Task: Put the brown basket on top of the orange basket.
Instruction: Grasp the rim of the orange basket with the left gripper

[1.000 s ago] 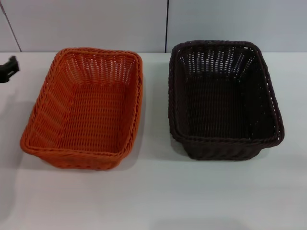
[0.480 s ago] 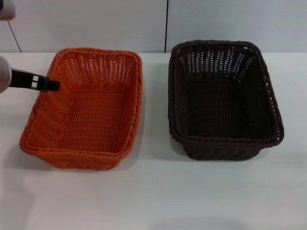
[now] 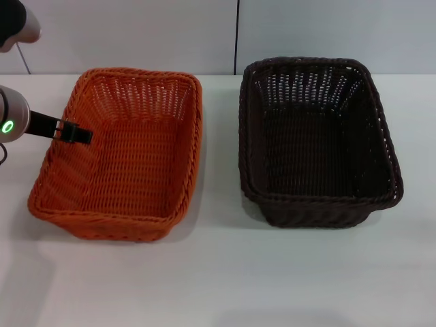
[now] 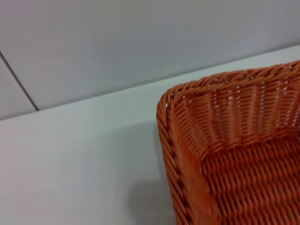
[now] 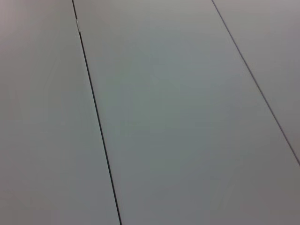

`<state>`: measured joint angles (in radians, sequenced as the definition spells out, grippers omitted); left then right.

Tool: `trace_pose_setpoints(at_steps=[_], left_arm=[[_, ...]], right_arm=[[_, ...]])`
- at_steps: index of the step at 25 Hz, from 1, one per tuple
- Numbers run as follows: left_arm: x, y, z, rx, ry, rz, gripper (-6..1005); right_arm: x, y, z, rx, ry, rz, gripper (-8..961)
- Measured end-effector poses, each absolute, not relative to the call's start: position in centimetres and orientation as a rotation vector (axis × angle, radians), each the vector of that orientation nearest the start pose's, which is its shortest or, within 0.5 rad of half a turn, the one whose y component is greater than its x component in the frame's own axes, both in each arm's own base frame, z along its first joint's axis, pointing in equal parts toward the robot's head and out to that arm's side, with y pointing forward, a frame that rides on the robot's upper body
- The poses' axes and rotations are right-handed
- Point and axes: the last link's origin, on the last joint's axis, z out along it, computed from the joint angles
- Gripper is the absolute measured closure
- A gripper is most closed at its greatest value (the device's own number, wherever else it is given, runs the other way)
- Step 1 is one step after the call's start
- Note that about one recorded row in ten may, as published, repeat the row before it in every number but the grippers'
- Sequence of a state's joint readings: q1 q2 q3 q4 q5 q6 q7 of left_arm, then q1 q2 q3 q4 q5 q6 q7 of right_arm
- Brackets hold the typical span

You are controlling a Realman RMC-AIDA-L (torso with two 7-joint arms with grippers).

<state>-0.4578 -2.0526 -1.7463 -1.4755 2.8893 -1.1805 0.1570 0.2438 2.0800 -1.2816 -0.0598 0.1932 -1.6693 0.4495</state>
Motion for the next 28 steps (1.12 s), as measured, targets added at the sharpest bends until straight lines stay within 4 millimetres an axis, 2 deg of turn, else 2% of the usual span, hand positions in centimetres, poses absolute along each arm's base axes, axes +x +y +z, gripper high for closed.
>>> trace_pose_setpoints(at_steps=[18, 25, 28], left_arm=[[-24.1, 40.9, 4.0, -1.973, -1.093, 0.366, 220], [-24.4, 41.2, 3.9, -2.009, -1.069, 0.402, 220], [-24.5, 41.1, 3.9, -2.011, -1.062, 0.405, 320]], right_arm=[[37.6, 24.0, 8.2, -1.056, 0.467, 0.981, 132], [37.5, 24.2, 8.2, -1.064, 0.470, 0.980, 132], [37.5, 24.2, 8.2, -1.065, 0.468, 0.981, 131]])
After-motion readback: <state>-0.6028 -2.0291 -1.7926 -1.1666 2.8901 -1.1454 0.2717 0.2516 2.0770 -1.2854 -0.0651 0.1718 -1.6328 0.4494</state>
